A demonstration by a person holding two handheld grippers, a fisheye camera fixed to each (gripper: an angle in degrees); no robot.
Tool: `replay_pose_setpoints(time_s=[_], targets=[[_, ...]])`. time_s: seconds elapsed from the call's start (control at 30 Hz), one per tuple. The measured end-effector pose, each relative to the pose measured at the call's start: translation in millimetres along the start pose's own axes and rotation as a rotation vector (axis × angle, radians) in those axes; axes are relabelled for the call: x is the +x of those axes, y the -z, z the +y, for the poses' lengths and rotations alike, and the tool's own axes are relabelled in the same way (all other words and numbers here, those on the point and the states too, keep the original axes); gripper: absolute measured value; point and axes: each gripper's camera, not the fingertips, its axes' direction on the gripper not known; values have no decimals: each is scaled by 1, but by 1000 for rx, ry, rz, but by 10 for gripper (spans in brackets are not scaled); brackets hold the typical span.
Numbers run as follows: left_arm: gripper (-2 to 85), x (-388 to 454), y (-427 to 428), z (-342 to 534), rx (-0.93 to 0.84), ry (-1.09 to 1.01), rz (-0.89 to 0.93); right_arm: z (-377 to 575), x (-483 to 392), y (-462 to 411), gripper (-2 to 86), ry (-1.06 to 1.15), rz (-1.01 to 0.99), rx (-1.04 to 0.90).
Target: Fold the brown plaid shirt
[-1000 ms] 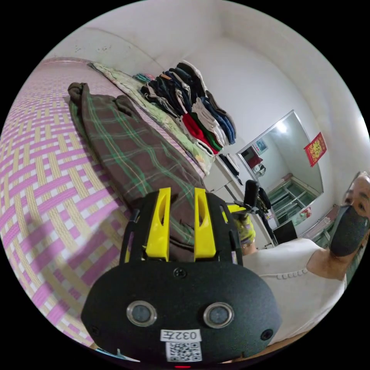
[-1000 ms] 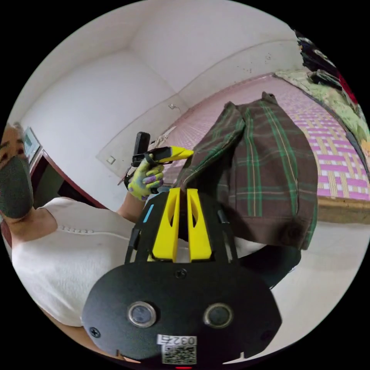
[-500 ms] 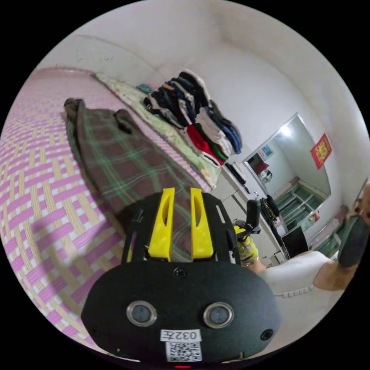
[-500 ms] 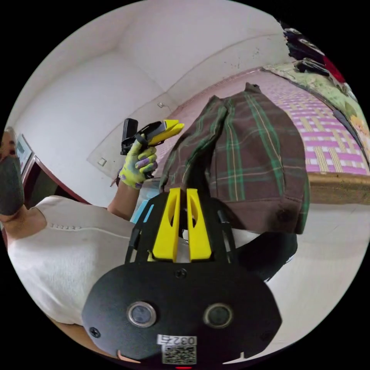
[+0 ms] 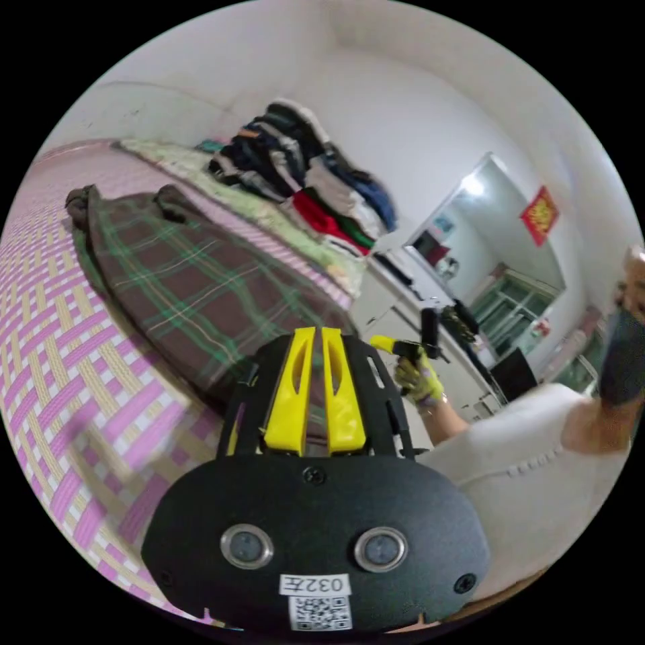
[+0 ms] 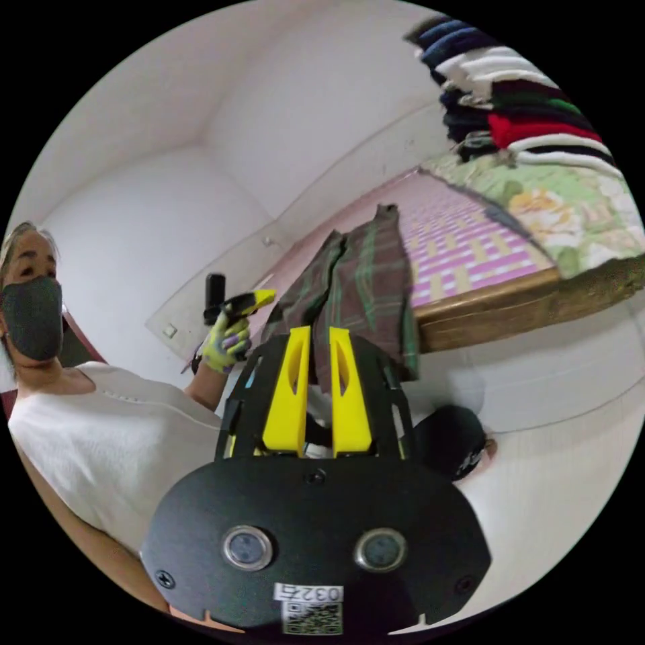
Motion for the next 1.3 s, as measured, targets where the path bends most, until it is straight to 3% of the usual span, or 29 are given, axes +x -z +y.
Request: replay_pose_setpoints(time_s=[0.13, 0.27, 0.4, 0.6, 0.73, 0.93, 1.07, 1.3], targets=[[41, 9, 24, 36, -44, 8, 85, -4, 46, 27, 101, -63, 66, -30], [109, 9, 25, 87, -132, 177, 116, -11, 104, 14, 126, -106, -162, -168], [157, -8, 30, 126, -54, 401, 41, -21, 142, -6, 141, -93, -316, -284], [177, -12, 32, 115, 110, 454, -22, -25, 169, -11, 160, -45, -430, -298], [175, -14, 18, 97, 77, 449, -9, -23, 178, -9, 158, -43, -568, -288], [128, -23, 11, 80, 70, 475, 45, -34, 167, -19, 90, 9, -514, -346], [37, -20, 22, 81, 100, 439, 136, -36, 143, -15, 66, 58, -410, -338], [14, -7, 107, 104, 139, 373, 96, -20, 63, -16, 64, 193, -330, -401]])
